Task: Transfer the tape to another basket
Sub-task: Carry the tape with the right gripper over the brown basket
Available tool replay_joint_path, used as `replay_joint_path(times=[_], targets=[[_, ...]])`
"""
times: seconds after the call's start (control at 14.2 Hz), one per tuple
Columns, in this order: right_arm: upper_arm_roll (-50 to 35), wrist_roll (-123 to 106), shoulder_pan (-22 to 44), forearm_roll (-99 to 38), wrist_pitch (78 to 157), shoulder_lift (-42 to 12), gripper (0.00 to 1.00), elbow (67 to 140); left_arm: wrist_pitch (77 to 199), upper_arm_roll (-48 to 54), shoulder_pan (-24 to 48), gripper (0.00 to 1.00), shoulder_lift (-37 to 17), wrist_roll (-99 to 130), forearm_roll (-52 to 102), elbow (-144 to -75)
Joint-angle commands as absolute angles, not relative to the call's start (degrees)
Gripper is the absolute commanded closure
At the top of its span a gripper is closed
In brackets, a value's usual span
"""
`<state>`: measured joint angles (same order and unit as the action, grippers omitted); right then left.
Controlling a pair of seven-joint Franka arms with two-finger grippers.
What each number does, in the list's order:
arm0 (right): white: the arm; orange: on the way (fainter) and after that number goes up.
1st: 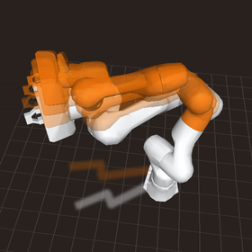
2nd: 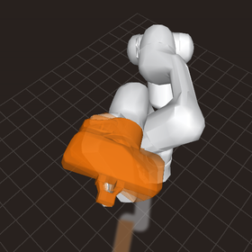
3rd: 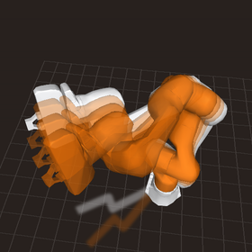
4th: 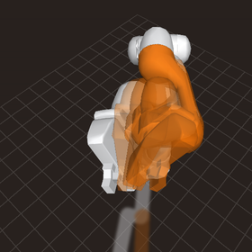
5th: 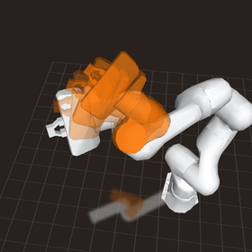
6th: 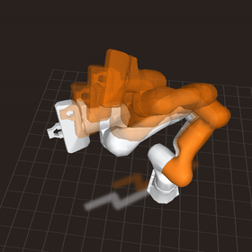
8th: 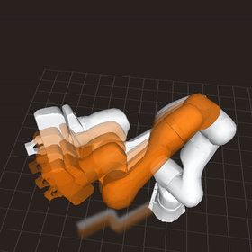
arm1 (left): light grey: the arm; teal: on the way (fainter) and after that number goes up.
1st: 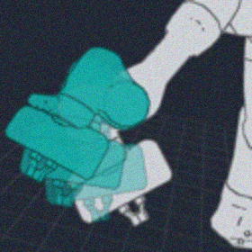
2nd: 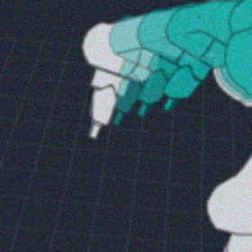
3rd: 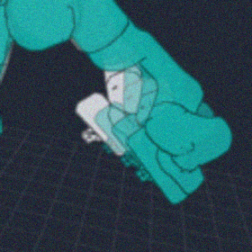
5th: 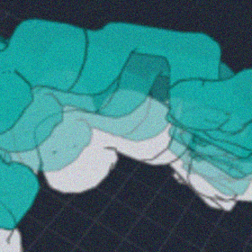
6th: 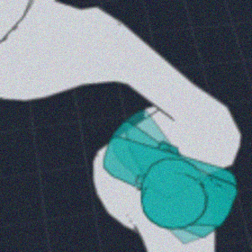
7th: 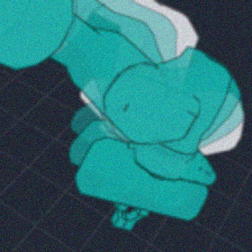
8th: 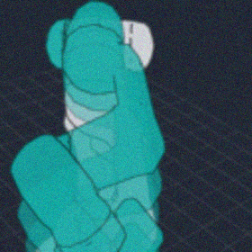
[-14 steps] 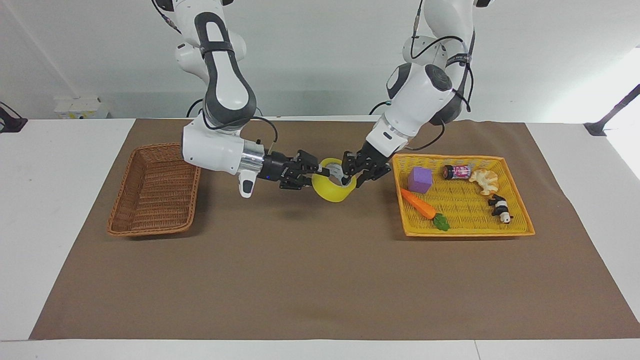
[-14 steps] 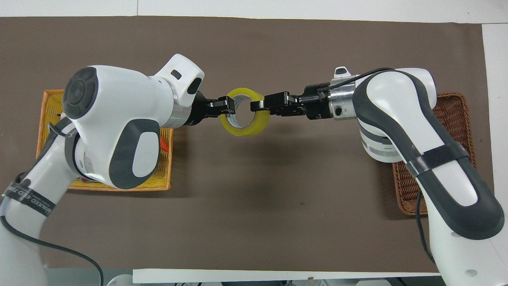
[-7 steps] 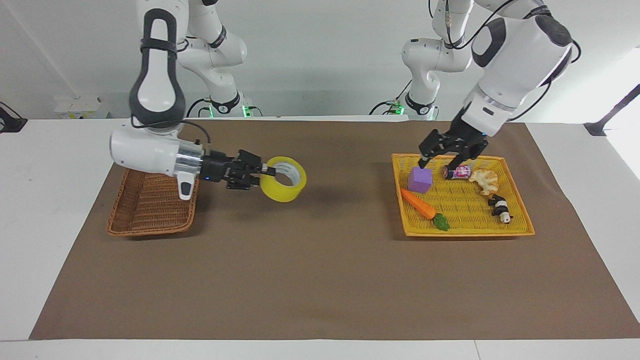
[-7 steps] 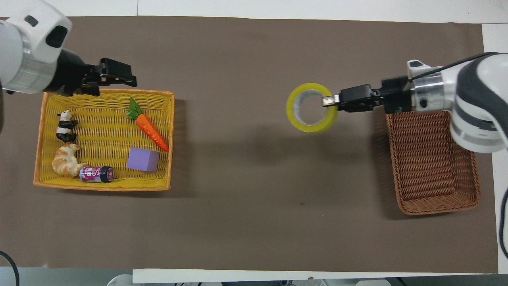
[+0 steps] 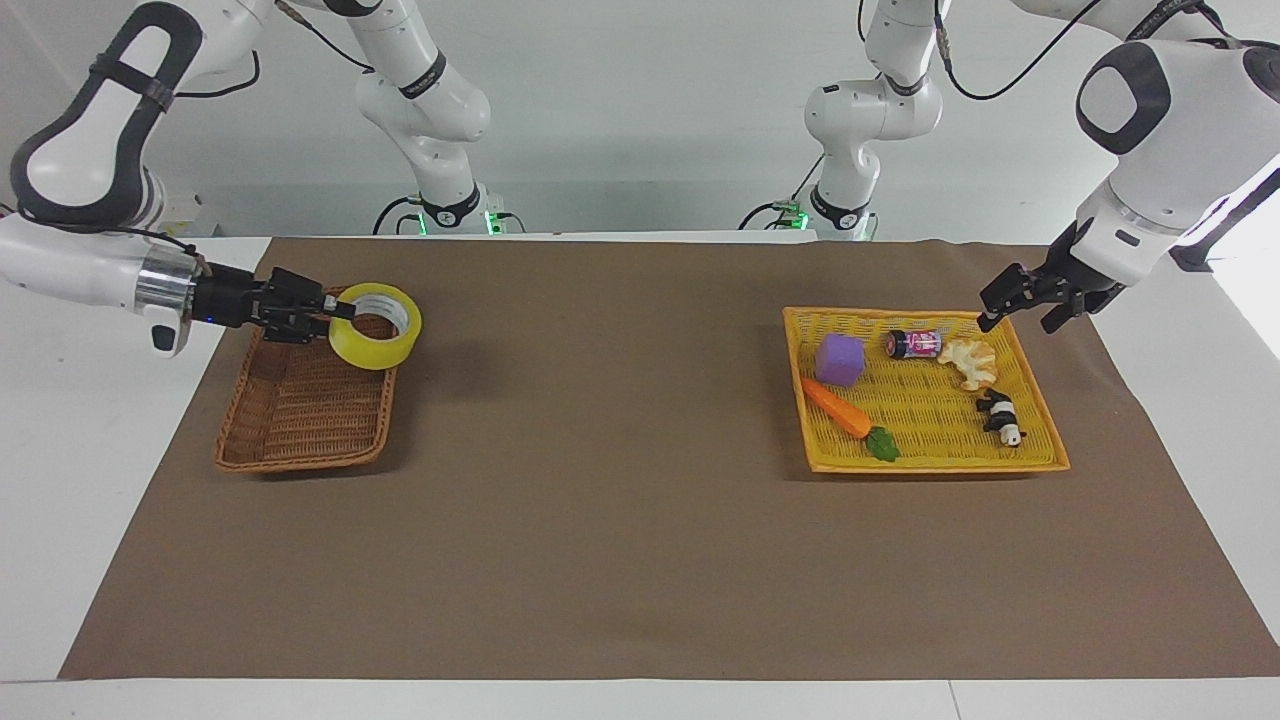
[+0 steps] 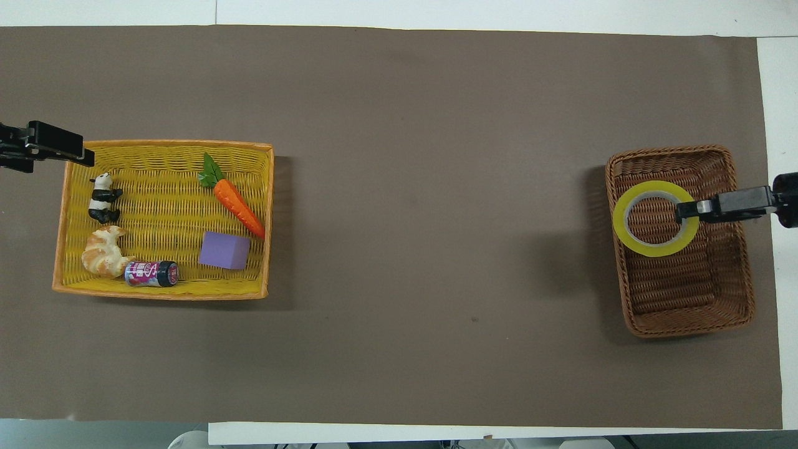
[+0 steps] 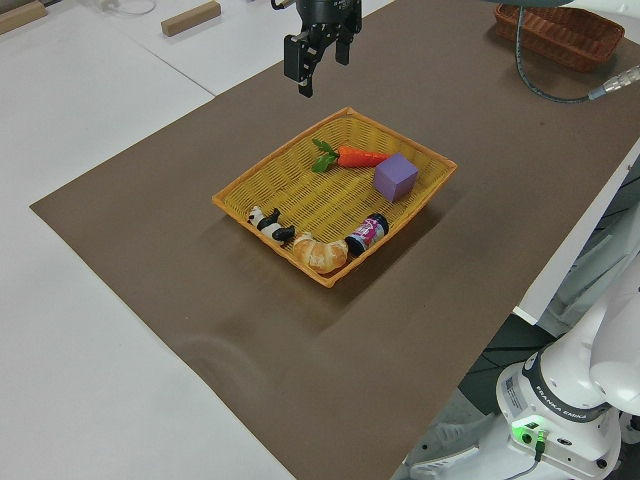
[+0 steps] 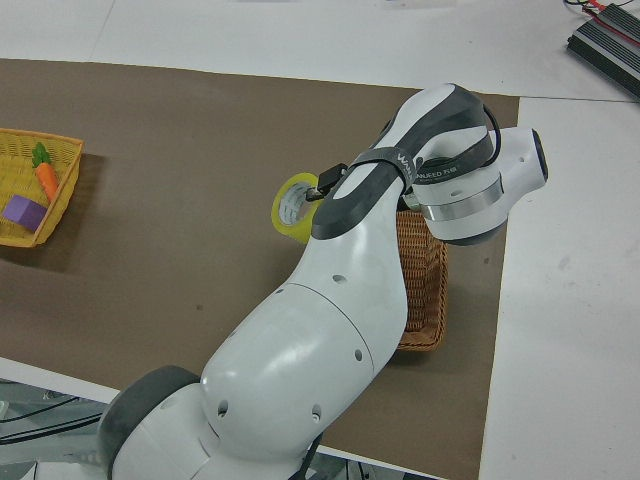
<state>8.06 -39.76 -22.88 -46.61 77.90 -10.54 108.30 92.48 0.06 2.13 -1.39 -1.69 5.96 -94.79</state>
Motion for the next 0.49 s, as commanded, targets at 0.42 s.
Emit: replay_joint_path(times=[0.42], targets=[[7.21, -52.02, -29.27, -38.24, 78.22, -16.78, 1.0, 107.93, 83.14, 0.61, 3.08, 0.0, -0.97, -1.32, 1.85, -91.31]])
